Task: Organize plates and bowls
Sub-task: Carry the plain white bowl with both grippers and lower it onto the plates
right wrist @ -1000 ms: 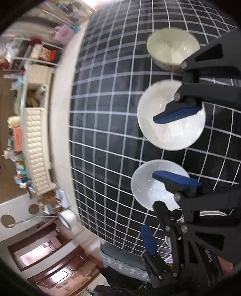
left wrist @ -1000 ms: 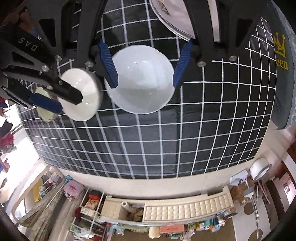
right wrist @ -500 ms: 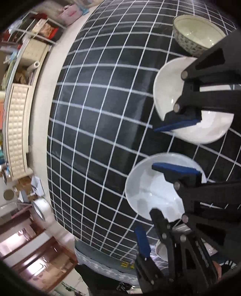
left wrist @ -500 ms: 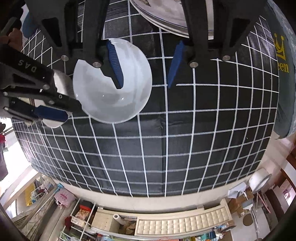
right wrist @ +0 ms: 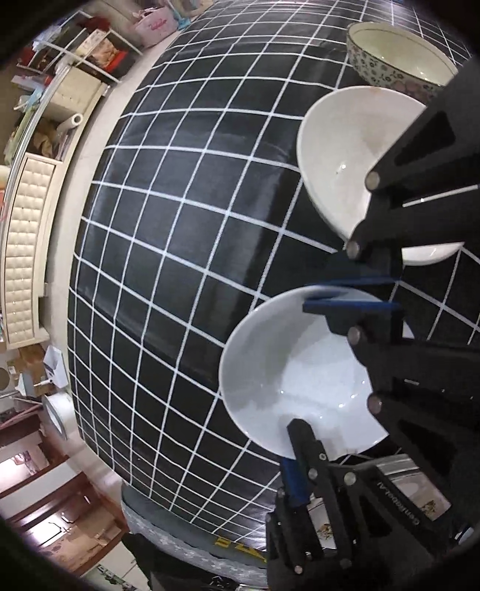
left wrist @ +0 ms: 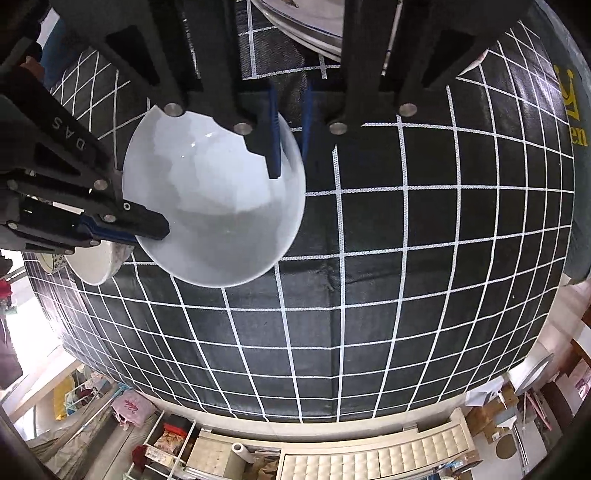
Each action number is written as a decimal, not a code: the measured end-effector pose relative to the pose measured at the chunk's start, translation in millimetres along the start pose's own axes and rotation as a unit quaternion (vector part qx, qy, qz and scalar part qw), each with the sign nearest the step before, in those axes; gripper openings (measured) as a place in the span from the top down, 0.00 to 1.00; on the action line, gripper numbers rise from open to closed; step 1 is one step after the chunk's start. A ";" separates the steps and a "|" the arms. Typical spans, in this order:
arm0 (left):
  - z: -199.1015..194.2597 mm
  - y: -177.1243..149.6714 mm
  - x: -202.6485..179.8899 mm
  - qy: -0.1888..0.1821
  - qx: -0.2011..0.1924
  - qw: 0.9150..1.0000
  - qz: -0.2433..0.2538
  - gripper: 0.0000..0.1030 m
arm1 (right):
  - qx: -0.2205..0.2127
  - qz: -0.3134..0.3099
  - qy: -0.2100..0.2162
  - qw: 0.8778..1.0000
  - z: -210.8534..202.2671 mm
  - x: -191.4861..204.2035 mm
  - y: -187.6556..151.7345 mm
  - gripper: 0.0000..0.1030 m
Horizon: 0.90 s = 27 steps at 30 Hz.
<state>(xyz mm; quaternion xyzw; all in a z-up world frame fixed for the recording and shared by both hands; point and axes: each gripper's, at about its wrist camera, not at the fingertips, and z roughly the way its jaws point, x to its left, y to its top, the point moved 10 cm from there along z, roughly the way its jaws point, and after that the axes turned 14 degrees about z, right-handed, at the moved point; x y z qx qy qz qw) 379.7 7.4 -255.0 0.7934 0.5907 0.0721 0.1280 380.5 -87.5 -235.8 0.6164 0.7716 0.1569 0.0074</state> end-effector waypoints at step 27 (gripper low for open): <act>-87.9 -45.7 -78.0 -0.005 -0.044 0.999 0.015 0.92 | -0.037 0.061 -0.004 0.997 -91.6 -10.4 -68.0 0.91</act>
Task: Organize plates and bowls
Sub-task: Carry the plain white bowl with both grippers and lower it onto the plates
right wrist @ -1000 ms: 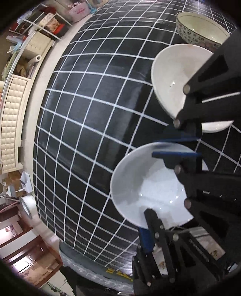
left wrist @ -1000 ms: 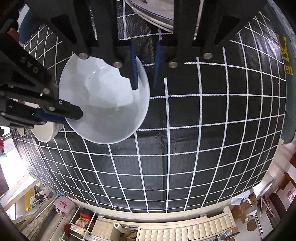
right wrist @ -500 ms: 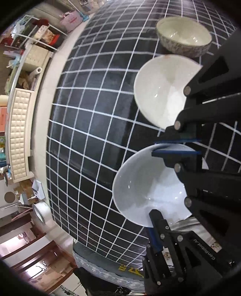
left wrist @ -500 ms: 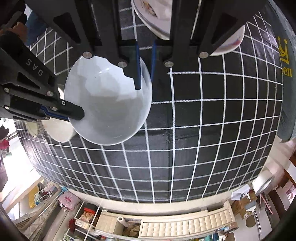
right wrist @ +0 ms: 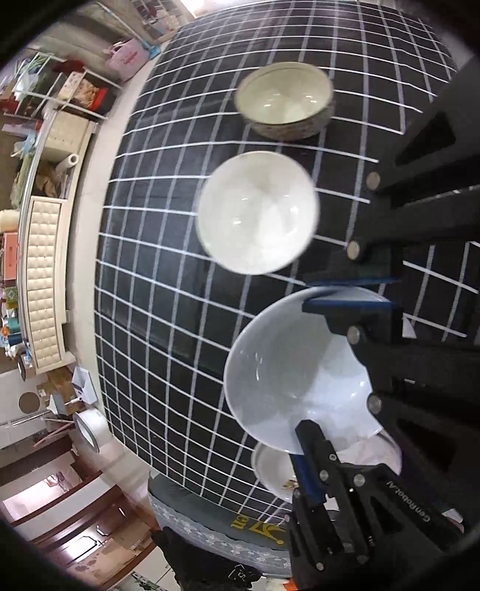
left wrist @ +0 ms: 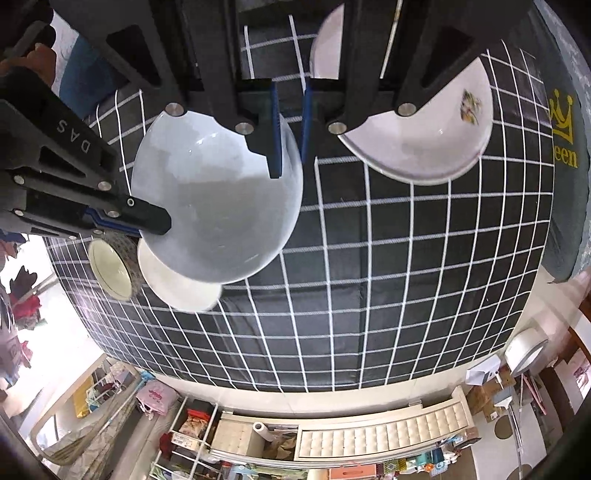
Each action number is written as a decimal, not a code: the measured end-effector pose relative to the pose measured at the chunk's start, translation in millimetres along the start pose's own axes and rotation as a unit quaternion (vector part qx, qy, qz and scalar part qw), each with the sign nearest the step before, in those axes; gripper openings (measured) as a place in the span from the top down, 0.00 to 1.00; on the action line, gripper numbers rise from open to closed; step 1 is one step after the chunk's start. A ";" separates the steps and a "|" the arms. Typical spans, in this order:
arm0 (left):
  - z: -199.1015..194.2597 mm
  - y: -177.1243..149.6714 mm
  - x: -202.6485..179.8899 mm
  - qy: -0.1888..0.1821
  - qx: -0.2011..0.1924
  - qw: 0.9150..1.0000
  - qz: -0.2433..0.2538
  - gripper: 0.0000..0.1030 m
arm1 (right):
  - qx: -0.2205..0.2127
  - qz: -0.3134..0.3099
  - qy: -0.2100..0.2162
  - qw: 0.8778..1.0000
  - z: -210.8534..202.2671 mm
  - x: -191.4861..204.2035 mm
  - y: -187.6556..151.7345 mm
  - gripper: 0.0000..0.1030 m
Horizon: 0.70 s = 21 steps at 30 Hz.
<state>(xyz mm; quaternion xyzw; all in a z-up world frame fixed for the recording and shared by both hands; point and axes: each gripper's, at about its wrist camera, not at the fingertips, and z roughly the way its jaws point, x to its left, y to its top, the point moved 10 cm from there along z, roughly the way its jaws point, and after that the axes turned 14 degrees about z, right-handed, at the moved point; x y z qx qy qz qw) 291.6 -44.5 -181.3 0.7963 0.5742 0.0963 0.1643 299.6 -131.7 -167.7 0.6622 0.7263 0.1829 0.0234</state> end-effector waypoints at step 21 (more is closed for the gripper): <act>42.5 -82.1 -22.2 -0.024 0.067 0.997 -0.022 0.92 | 0.086 0.040 0.004 0.995 49.6 -5.8 -82.8 0.91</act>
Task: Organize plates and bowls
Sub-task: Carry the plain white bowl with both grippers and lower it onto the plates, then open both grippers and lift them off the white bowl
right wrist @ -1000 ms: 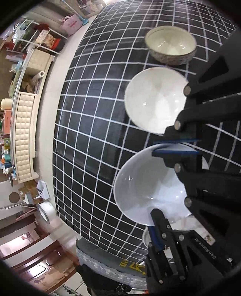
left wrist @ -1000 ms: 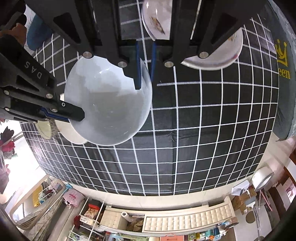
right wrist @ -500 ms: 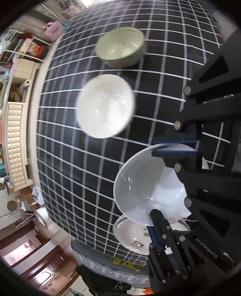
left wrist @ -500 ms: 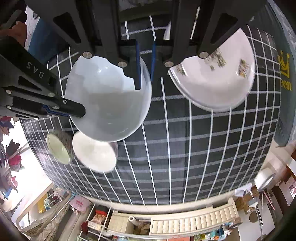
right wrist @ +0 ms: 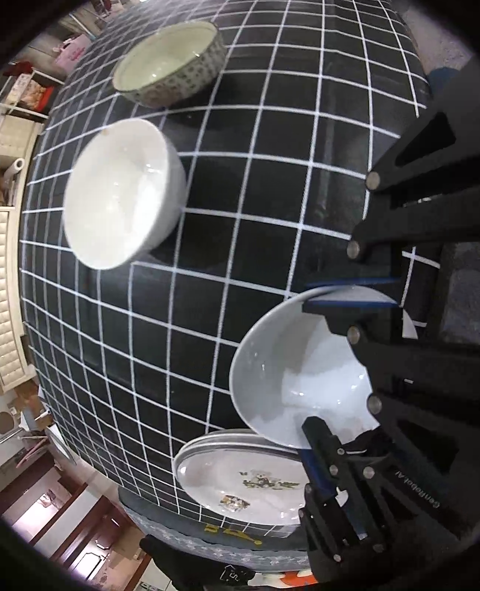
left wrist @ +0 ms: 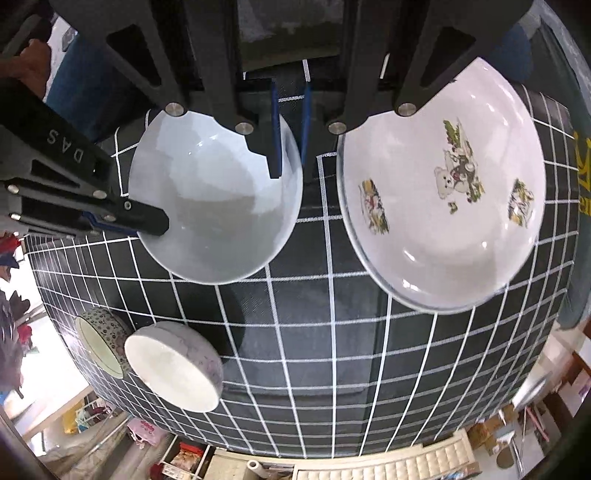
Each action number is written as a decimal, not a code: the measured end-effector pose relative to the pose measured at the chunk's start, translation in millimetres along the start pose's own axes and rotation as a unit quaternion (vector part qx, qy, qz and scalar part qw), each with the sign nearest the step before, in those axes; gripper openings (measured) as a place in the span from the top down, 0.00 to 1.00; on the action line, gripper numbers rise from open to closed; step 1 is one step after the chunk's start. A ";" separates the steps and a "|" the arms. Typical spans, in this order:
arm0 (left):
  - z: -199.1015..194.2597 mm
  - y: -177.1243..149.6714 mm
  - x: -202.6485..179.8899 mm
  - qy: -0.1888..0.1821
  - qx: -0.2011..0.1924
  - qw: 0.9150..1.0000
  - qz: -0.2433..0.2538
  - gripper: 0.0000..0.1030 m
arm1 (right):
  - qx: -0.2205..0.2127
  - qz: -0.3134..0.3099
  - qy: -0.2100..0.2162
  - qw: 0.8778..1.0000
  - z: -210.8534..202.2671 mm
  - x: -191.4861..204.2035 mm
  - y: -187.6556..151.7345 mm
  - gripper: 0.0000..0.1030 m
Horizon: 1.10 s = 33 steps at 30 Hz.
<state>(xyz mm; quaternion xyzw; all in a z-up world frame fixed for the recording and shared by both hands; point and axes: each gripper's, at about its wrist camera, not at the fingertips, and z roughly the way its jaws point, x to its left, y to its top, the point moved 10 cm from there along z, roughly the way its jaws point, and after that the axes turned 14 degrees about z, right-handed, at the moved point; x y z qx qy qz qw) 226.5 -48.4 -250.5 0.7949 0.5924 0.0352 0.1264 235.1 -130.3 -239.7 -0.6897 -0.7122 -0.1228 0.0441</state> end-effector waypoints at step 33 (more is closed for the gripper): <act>-119.9 87.6 -19.8 0.039 -0.132 0.987 0.086 0.84 | -0.142 0.007 -0.003 0.990 -131.1 -38.6 59.5 0.90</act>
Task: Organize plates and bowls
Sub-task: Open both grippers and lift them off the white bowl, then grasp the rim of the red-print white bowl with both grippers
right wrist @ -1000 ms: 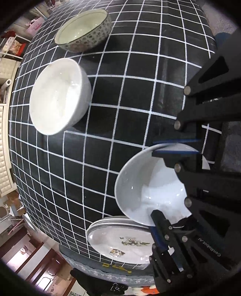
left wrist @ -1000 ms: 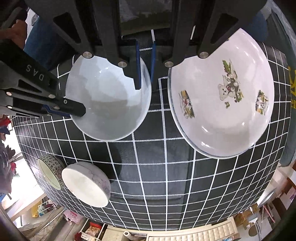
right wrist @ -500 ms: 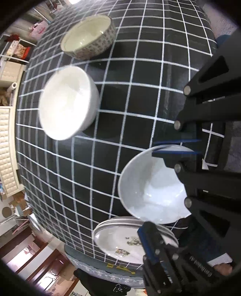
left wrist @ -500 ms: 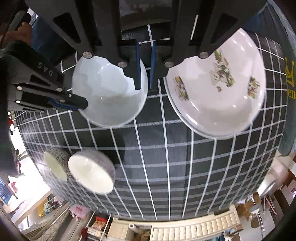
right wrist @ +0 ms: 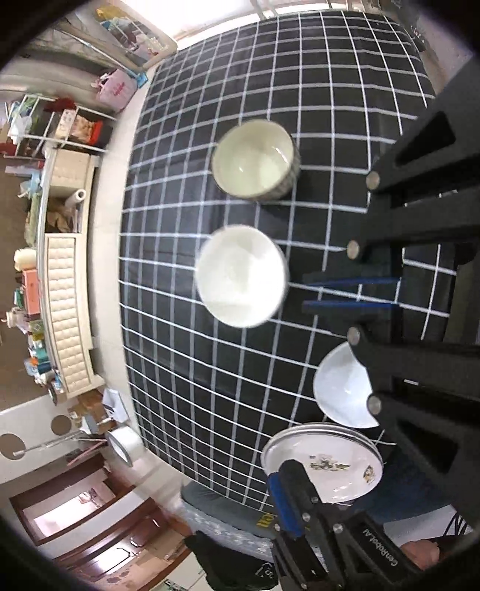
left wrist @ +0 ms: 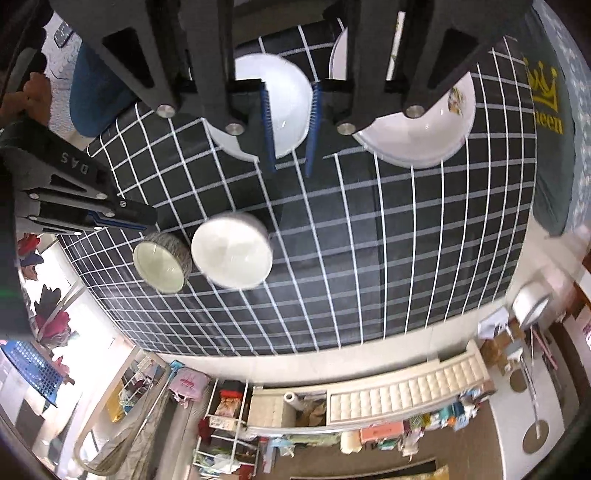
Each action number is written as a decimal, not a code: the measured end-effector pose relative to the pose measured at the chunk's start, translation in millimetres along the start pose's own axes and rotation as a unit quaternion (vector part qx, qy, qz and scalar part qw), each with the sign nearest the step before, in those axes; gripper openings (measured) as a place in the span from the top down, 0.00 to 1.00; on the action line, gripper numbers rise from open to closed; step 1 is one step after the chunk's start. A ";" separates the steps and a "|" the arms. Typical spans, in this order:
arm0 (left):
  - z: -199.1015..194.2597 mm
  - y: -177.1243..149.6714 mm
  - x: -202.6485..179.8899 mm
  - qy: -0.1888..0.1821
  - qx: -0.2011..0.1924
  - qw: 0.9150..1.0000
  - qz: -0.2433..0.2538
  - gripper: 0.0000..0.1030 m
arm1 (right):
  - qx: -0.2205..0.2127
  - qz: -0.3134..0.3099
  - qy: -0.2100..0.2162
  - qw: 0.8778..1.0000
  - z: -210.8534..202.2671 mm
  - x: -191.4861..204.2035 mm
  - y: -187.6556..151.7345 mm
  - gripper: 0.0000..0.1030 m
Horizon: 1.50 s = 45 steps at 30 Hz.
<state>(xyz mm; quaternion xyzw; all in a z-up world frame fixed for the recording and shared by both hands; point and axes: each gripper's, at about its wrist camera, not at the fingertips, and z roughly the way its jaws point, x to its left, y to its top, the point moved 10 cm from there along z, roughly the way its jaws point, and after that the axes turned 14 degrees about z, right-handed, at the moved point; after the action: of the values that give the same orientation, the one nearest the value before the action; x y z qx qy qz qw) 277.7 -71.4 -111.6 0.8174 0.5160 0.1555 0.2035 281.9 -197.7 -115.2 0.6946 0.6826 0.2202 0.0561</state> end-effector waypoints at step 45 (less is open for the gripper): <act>178.4 68.5 -4.3 -0.085 0.138 0.987 -0.019 0.67 | 0.150 0.070 -0.020 0.986 136.5 -54.4 58.5 0.66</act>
<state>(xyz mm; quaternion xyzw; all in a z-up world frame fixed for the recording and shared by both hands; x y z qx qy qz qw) 412.2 -132.3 -233.1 0.8381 0.5285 0.0093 0.1350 389.7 -223.8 -227.9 0.7453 0.6565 0.1049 -0.0503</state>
